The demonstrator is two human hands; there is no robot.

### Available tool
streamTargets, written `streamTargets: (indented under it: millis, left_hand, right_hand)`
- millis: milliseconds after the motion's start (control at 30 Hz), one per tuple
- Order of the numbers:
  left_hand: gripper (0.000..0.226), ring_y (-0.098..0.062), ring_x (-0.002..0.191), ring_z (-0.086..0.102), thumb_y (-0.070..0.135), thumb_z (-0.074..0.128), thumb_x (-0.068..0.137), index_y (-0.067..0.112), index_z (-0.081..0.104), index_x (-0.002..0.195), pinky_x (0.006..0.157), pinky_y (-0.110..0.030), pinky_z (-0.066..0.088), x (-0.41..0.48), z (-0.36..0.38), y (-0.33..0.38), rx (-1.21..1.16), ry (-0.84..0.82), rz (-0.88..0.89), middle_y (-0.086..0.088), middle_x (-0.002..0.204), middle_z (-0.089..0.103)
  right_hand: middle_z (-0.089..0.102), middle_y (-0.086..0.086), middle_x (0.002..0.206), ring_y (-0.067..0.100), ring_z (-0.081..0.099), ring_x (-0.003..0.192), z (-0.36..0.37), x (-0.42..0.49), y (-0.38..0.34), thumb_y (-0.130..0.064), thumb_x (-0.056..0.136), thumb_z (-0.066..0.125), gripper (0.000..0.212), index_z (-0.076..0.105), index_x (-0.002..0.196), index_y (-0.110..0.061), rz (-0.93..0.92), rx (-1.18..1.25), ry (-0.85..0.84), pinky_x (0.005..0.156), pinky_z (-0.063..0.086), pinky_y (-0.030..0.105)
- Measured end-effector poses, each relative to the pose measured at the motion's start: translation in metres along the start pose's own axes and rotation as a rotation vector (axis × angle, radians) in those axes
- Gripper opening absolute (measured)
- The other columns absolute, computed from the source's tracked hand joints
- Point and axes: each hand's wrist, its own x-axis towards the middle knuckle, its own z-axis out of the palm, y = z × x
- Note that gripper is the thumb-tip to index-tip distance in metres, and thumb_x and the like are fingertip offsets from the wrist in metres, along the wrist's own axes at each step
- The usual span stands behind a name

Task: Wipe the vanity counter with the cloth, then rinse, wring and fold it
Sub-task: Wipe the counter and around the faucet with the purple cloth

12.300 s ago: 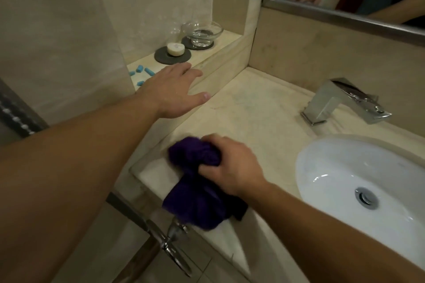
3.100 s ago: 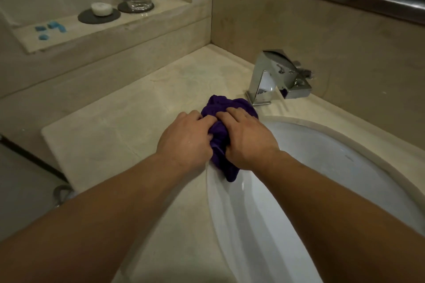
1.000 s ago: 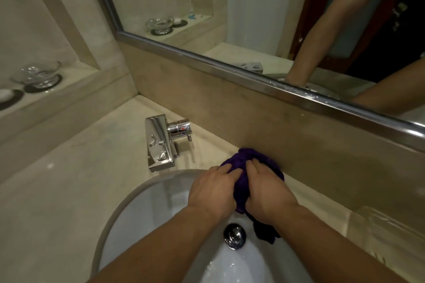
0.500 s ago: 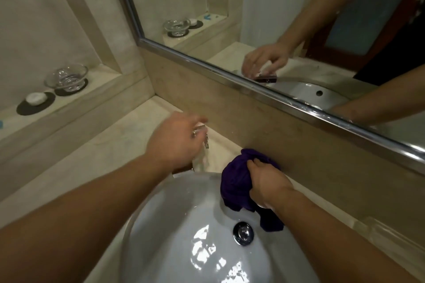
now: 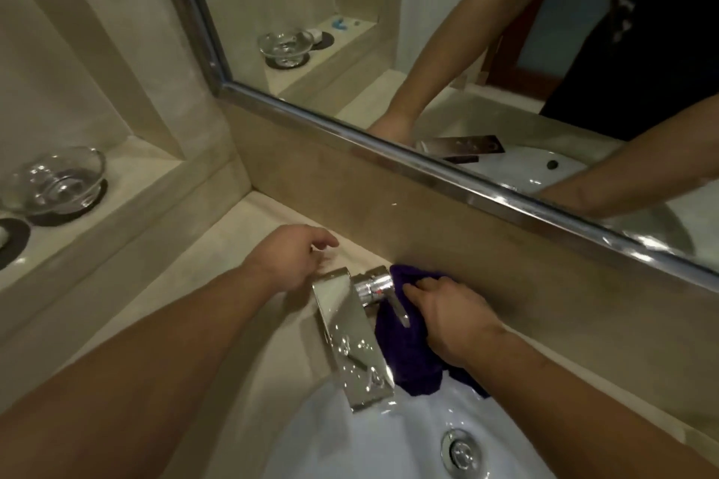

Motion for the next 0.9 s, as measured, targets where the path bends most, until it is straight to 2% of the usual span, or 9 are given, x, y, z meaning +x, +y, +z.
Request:
streamTargets:
  millis: [100, 233, 300, 400, 533, 633, 767, 833, 900]
  left_hand:
    - [0.038, -0.009, 0.099, 0.059, 0.018, 0.064, 0.095, 0.03, 0.063, 0.131, 0.08, -0.015, 0.042, 0.029, -0.003, -0.005, 0.047, -0.13, 0.107, 0.005, 0.124, 0.065]
    - [0.07, -0.008, 0.108, 0.05, 0.035, 0.076, 0.083, 0.047, 0.043, 0.144, 0.094, -0.025, 0.042, 0.05, -0.001, -0.007, 0.234, -0.325, 0.296, 0.011, 0.124, 0.054]
    - [0.075, -0.007, 0.112, 0.051, 0.042, 0.077, 0.08, 0.049, 0.039, 0.144, 0.098, -0.029, 0.045, 0.057, 0.006, -0.002, 0.249, -0.368, 0.386, 0.014, 0.127, 0.053]
    - [0.061, -0.009, 0.103, 0.057, 0.05, 0.071, 0.08, 0.051, 0.047, 0.136, 0.091, -0.034, 0.05, 0.064, 0.016, 0.006, 0.248, -0.36, 0.448, 0.015, 0.112, 0.058]
    - [0.03, -0.015, 0.09, 0.058, 0.041, 0.07, 0.083, 0.039, 0.068, 0.113, 0.079, -0.036, 0.05, 0.066, 0.021, 0.016, 0.313, -0.33, 0.528, 0.012, 0.093, 0.056]
    - [0.023, -0.013, 0.081, 0.056, 0.041, 0.069, 0.082, 0.036, 0.071, 0.104, 0.072, -0.033, 0.048, 0.058, 0.024, 0.013, 0.272, -0.269, 0.494, 0.013, 0.084, 0.05]
    - [0.021, -0.013, 0.071, 0.056, 0.045, 0.059, 0.067, 0.03, 0.067, 0.081, 0.065, -0.036, 0.05, 0.057, 0.014, -0.011, 0.231, -0.141, 0.337, 0.011, 0.077, 0.054]
    - [0.019, -0.012, 0.068, 0.056, 0.046, 0.057, 0.063, 0.031, 0.062, 0.074, 0.064, -0.037, 0.051, 0.059, 0.008, -0.023, 0.21, -0.099, 0.269, 0.011, 0.074, 0.055]
    - [0.015, -0.011, 0.07, 0.055, 0.044, 0.061, 0.065, 0.032, 0.059, 0.073, 0.064, -0.036, 0.05, 0.06, 0.005, -0.029, 0.23, -0.09, 0.237, 0.011, 0.074, 0.055]
  right_hand:
    - [0.044, 0.0, 0.141, 0.025, 0.047, 0.124, -0.011, 0.018, -0.012, -0.021, 0.09, 0.065, 0.059, 0.042, 0.143, -0.027, -0.057, 0.025, 0.026, 0.105, 0.043, 0.039]
    - [0.044, -0.009, 0.141, 0.019, 0.048, 0.122, -0.011, 0.034, -0.017, -0.024, 0.086, 0.072, 0.064, 0.043, 0.143, -0.033, -0.099, 0.109, 0.102, 0.098, 0.05, 0.037]
    - [0.045, -0.01, 0.144, 0.02, 0.049, 0.124, -0.008, 0.033, -0.014, -0.025, 0.088, 0.069, 0.066, 0.04, 0.146, -0.032, -0.122, 0.145, 0.123, 0.101, 0.047, 0.036]
    - [0.05, -0.005, 0.145, 0.021, 0.054, 0.123, -0.003, 0.029, -0.009, -0.02, 0.086, 0.071, 0.07, 0.042, 0.149, -0.025, -0.141, 0.232, 0.221, 0.101, 0.049, 0.035]
    - [0.065, 0.0, 0.121, 0.021, 0.067, 0.096, 0.001, 0.022, -0.014, -0.018, 0.058, 0.089, 0.077, 0.059, 0.129, -0.019, -0.129, 0.307, 0.399, 0.075, 0.058, 0.03]
    - [0.066, 0.002, 0.121, 0.022, 0.066, 0.103, 0.007, 0.011, -0.014, -0.022, 0.051, 0.093, 0.083, 0.062, 0.128, -0.016, -0.099, 0.311, 0.441, 0.086, 0.056, 0.034]
    - [0.06, 0.004, 0.129, 0.023, 0.059, 0.112, 0.02, -0.014, -0.005, -0.031, 0.08, 0.067, 0.058, 0.057, 0.135, -0.014, -0.048, 0.308, 0.536, 0.092, 0.054, 0.04]
    - [0.052, 0.001, 0.144, 0.019, 0.052, 0.126, 0.023, -0.017, -0.008, -0.053, 0.084, 0.057, 0.073, 0.046, 0.147, -0.017, -0.002, 0.3, 0.448, 0.104, 0.047, 0.035]
    - [0.032, -0.004, 0.16, 0.013, 0.034, 0.144, 0.026, -0.009, -0.011, -0.067, 0.084, 0.051, 0.092, 0.024, 0.158, -0.019, 0.012, 0.323, 0.35, 0.118, 0.025, 0.026]
